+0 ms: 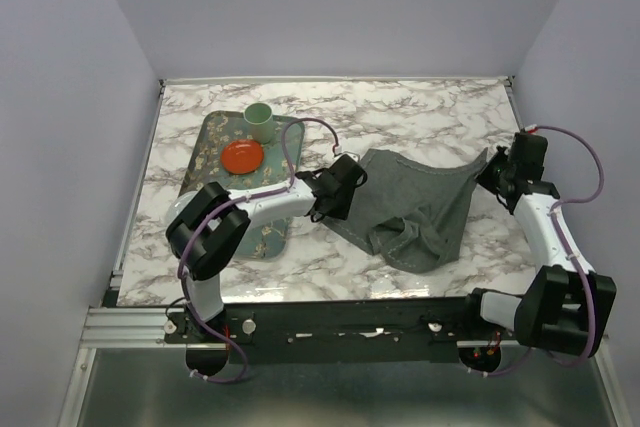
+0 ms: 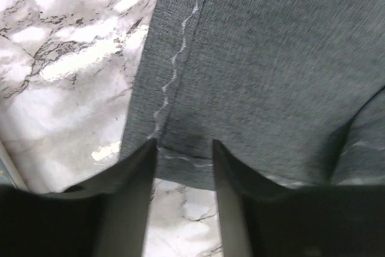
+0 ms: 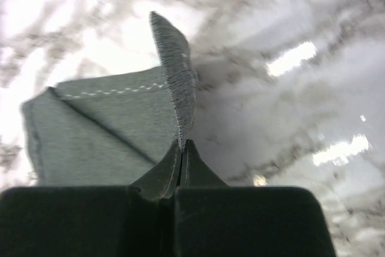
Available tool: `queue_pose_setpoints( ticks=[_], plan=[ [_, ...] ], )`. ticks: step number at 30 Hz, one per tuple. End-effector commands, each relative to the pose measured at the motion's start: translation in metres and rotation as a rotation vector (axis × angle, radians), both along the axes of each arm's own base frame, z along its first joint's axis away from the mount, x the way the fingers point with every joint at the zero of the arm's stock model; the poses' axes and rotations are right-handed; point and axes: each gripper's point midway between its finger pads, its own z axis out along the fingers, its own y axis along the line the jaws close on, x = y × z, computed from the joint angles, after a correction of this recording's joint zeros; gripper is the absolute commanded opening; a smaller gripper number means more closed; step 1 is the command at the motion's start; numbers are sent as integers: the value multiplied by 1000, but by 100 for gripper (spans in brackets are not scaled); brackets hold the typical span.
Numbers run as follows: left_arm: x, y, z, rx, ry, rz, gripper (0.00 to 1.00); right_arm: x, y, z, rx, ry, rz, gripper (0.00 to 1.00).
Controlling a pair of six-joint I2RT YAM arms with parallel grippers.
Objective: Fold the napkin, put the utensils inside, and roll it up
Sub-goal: Flatten the napkin out
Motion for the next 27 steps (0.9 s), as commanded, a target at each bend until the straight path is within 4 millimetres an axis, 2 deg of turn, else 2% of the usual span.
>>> queue_pose_setpoints(
  ticks=[1, 2, 7, 8, 12, 15, 18, 19, 22, 23, 25, 26, 27],
  plan=[
    [2, 12, -12, 56, -9, 69, 67, 30, 17, 51, 10, -199, 150, 1],
    [4, 16, -14, 71, -21, 92, 72, 30, 19, 52, 14, -206, 155, 0],
    [5, 28, -26, 192, -73, 148, 73, 22, 24, 50, 23, -215, 176, 0],
    [3, 29, -36, 216, -49, 146, 73, 22, 25, 51, 25, -219, 173, 1],
    [-4, 17, -52, 199, -1, 156, 71, 20, 25, 57, 24, -244, 166, 1],
    [-12, 27, -67, 237, 22, 170, 60, 21, 24, 65, 19, -266, 158, 0],
    [-11, 38, -70, 260, 3, 180, 37, 23, 19, 78, -1, -297, 137, 1],
    [-11, 41, -68, 269, 1, 179, 23, 25, 15, 80, -16, -301, 122, 1],
    [-6, 47, -46, 265, -33, 179, 0, 33, 5, 97, -63, -330, 95, 1],
    [-3, 48, -31, 248, -60, 178, 0, 37, 2, 103, -76, -341, 87, 1],
    [1, 57, -12, 257, -93, 191, 0, 48, -7, 119, -114, -363, 64, 1],
    [3, 58, 5, 229, -123, 195, 0, 51, -10, 124, -128, -369, 58, 0],
    [3, 63, 12, 232, -135, 190, 0, 59, -13, 136, -138, -387, 54, 1]
  ],
)
